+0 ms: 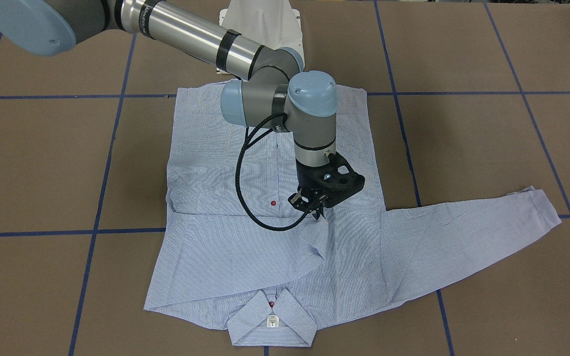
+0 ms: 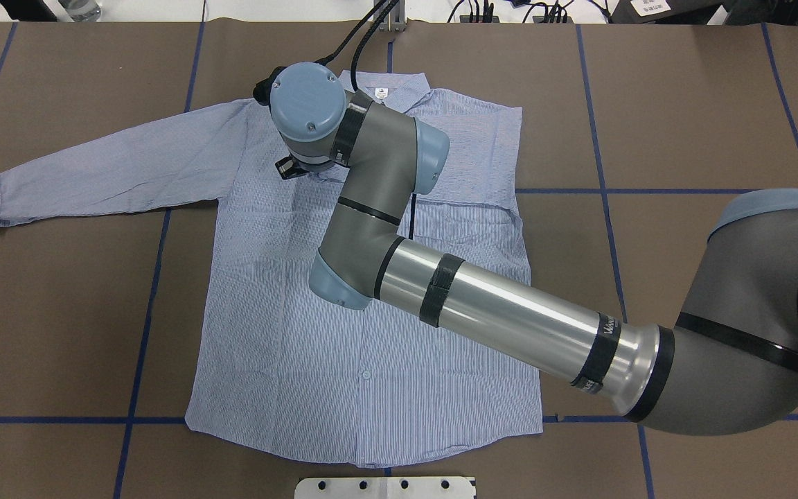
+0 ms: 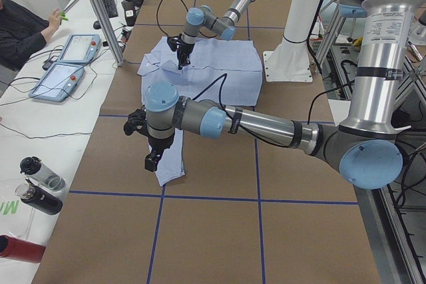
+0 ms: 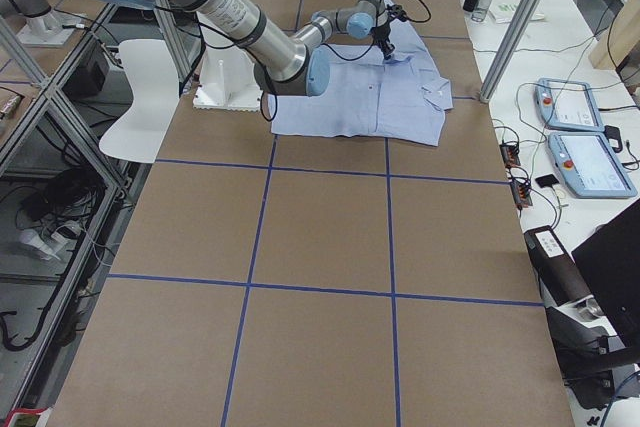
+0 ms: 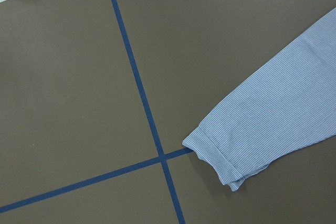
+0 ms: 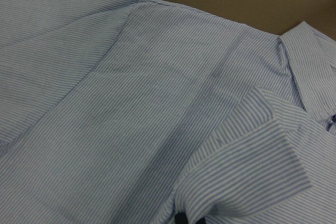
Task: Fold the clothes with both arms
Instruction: 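Sweep the held sleeve across the shirt body toward the other sleeve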
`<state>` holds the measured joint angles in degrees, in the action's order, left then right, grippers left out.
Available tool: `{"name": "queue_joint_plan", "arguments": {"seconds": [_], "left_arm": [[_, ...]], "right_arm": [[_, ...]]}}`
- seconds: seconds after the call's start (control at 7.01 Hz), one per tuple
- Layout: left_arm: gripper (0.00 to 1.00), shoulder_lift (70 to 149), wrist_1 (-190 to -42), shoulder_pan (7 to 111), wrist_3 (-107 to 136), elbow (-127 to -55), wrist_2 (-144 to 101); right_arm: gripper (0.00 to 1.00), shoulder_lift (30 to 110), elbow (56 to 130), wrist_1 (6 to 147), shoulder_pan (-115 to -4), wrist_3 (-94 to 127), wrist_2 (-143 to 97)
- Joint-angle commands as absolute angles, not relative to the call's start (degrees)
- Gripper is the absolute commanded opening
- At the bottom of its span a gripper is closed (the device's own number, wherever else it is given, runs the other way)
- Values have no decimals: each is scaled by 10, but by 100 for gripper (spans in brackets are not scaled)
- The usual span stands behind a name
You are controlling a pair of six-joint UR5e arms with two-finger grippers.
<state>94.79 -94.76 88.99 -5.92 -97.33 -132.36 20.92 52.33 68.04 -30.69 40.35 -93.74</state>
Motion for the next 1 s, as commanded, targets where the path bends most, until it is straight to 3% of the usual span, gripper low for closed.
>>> {"name": "queue_joint_plan", "arguments": {"seconds": [0.0, 0.14, 0.29, 0.43, 0.86], "left_arm": [[99, 947, -947, 889, -59, -973, -1324], [99, 947, -947, 889, -60, -972, -1324], [99, 949, -948, 889, -62, -968, -1324], [99, 954, -949, 889, -63, -961, -1324], [99, 954, -948, 889, -60, -960, -1325]], "right_arm": [[0, 204, 507, 676, -291, 403, -898], [0, 196, 508, 666, -290, 403, -890], [82, 188, 515, 631, -288, 403, -879], [99, 177, 524, 623, -270, 406, -856], [99, 181, 526, 626, -266, 421, -841]]}}
